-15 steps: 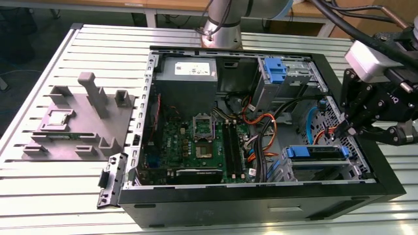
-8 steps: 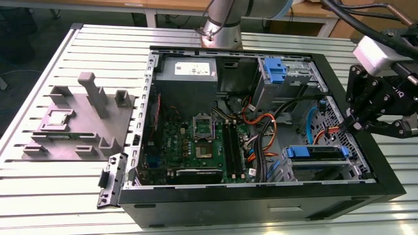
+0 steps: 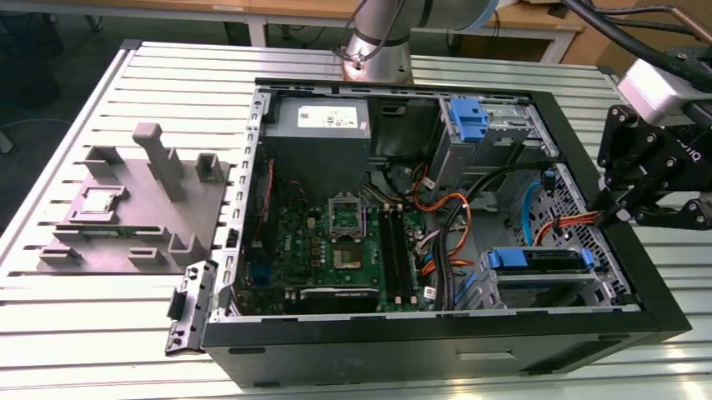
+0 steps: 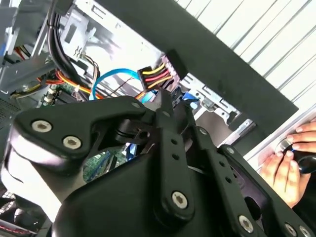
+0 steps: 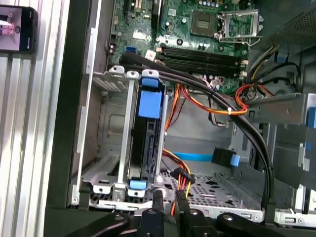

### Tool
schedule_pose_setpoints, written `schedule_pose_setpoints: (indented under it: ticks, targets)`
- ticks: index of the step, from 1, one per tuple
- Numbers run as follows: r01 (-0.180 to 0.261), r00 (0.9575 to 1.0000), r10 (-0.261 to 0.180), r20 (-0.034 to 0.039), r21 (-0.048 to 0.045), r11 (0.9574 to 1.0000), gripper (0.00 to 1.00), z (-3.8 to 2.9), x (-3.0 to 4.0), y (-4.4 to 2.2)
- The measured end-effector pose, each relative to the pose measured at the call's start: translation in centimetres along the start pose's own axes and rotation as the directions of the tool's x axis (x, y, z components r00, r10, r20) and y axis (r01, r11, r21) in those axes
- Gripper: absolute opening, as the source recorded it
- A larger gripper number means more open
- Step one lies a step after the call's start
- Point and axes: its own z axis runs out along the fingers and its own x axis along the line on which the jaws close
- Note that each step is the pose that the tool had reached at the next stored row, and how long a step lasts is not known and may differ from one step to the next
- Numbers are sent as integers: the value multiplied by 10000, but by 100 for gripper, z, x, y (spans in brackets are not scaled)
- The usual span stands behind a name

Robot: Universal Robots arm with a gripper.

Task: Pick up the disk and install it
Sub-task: 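Insert the first disk wire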

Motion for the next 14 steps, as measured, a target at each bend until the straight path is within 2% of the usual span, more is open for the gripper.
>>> schedule_pose_setpoints:
  ticks: [3, 4, 7, 10, 14]
  targets:
    - [1, 10000, -1, -2, -1, 10000, 31, 4, 0, -30]
    - [12, 10000, -12, -3, -1, 10000, 37, 3, 0, -36]
    - [148, 9999, -148, -1, -9, 9999, 37, 4, 2, -47]
    - [584, 9983, -584, -1, -35, 9983, 37, 5, 2, -48]
    - [1269, 9919, -1269, -7, -67, 9919, 37, 15, 2, -48]
